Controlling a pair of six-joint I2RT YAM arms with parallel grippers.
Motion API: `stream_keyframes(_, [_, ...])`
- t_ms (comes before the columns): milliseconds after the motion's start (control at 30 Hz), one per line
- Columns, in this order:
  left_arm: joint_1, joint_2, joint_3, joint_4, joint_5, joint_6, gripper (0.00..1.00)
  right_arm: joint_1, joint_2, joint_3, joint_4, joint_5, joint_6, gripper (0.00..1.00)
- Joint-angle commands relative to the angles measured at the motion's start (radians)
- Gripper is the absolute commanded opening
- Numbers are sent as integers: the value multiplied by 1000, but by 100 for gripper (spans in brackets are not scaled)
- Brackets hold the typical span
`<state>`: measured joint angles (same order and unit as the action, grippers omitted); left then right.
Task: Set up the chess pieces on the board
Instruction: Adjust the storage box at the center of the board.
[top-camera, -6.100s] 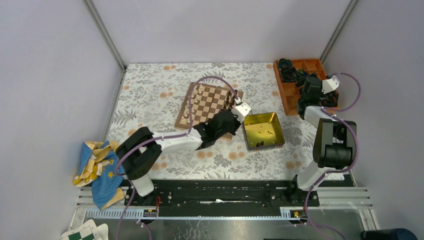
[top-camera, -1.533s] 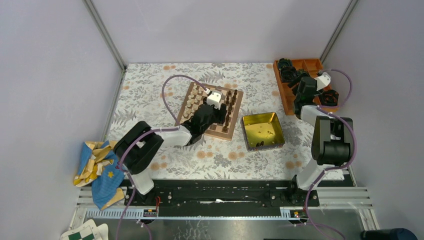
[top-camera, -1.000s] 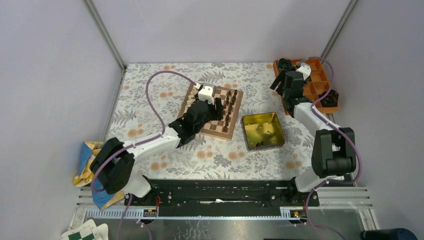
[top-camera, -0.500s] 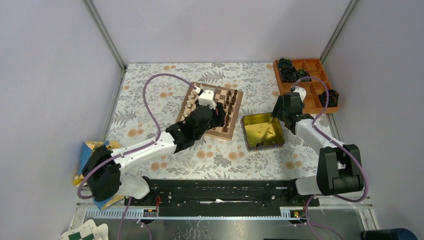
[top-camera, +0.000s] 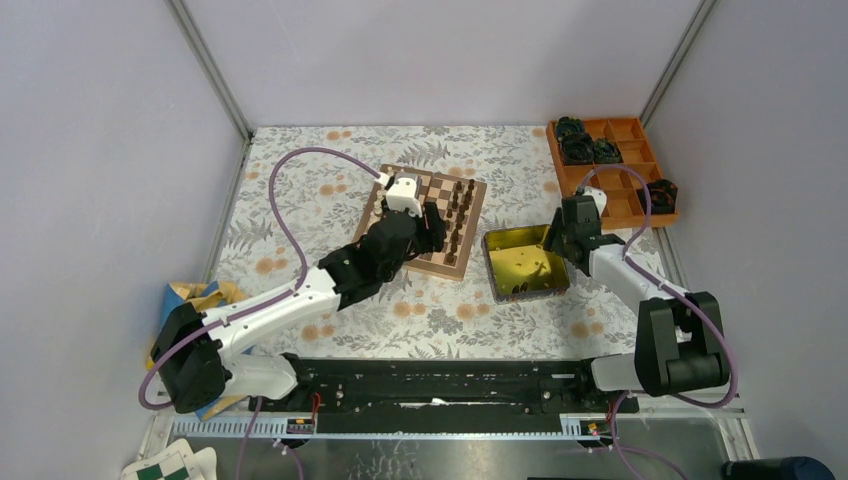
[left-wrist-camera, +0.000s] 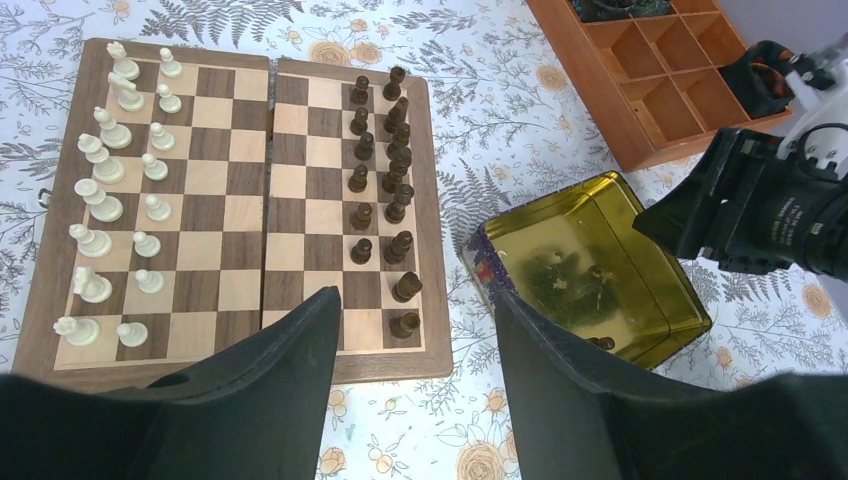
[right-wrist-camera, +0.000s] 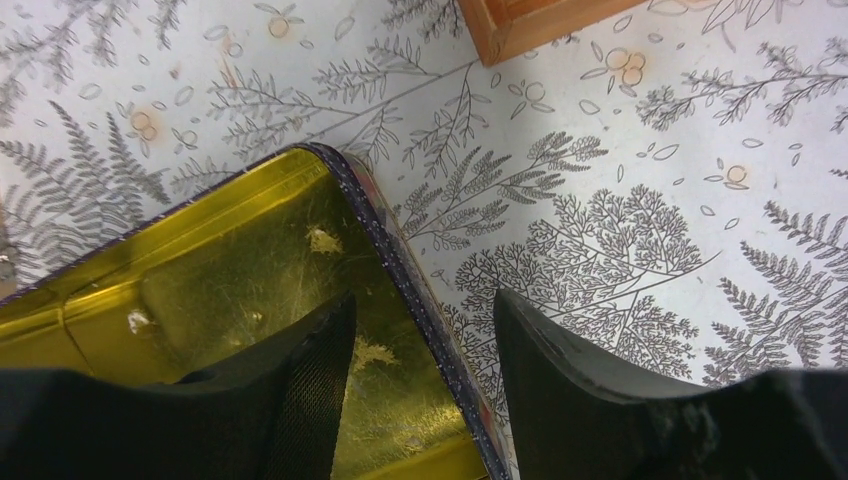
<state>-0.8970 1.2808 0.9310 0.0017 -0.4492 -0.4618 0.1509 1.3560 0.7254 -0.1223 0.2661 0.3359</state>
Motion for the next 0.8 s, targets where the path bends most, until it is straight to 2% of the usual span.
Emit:
stream_keyframes(0, [-6, -19, -3, 0, -34, -10, 66, 13, 41, 6, -5, -26, 0, 59])
stream_keyframes(233, [-8, -6, 9, -23, -28, -19, 66, 12, 67, -2, -1, -34, 12, 54])
stream_keyframes(600, [-7, -14, 32, -72, -53, -35, 67, 13, 55, -39, 10, -16, 46, 33])
stream_keyframes(767, [-8, 15, 69, -106, -62, -49, 67, 13, 17, -71, 22, -11, 70, 28])
